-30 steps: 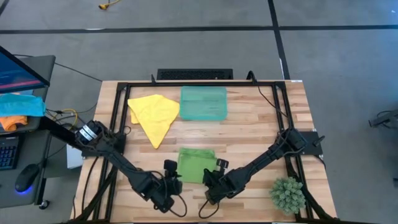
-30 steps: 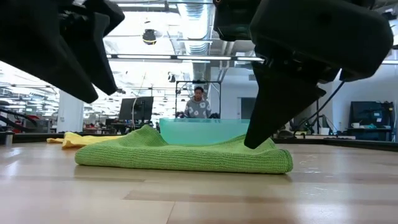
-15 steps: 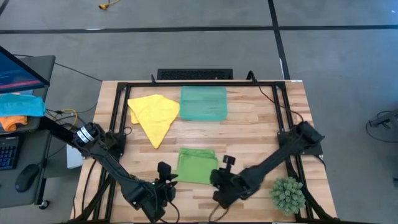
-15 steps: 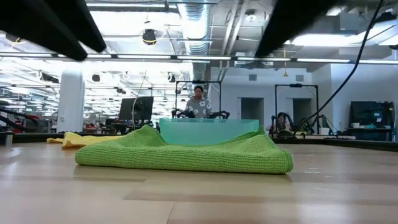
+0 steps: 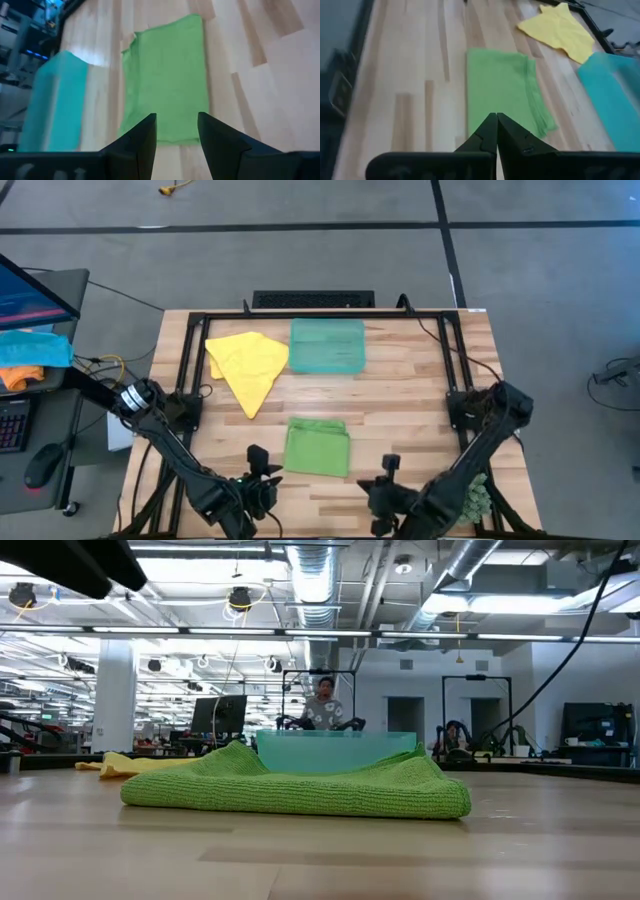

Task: Roll microfiber towels into tight, uniform cylinder then place into a basket
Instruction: Roll the folded green microfiber towel

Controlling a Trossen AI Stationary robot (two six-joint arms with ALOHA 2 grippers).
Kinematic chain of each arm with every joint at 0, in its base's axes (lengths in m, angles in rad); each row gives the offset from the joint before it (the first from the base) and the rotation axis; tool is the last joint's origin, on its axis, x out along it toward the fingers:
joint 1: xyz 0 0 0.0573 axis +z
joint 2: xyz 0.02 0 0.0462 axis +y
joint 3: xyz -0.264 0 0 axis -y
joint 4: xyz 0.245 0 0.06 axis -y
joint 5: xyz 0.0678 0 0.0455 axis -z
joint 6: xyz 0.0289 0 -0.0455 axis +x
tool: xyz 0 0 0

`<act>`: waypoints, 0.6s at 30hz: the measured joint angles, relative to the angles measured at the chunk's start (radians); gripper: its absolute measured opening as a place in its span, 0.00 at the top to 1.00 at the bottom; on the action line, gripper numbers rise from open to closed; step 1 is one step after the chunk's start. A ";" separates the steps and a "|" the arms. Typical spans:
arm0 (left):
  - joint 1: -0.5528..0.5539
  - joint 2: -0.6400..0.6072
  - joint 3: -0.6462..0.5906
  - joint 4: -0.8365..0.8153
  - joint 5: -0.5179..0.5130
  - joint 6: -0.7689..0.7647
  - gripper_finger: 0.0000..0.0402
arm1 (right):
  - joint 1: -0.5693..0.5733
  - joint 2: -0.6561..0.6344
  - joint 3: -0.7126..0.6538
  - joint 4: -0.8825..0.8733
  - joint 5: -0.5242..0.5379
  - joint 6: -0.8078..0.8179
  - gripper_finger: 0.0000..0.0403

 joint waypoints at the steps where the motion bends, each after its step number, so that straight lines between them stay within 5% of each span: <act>1: 0.000 0.000 0.000 0.000 0.005 -0.009 0.66 | -0.002 0.013 0.003 0.018 0.007 0.000 0.92; 18: -0.003 0.136 -0.004 -0.006 -0.005 -0.018 0.66 | -0.076 0.144 0.002 0.076 -0.093 -0.018 0.93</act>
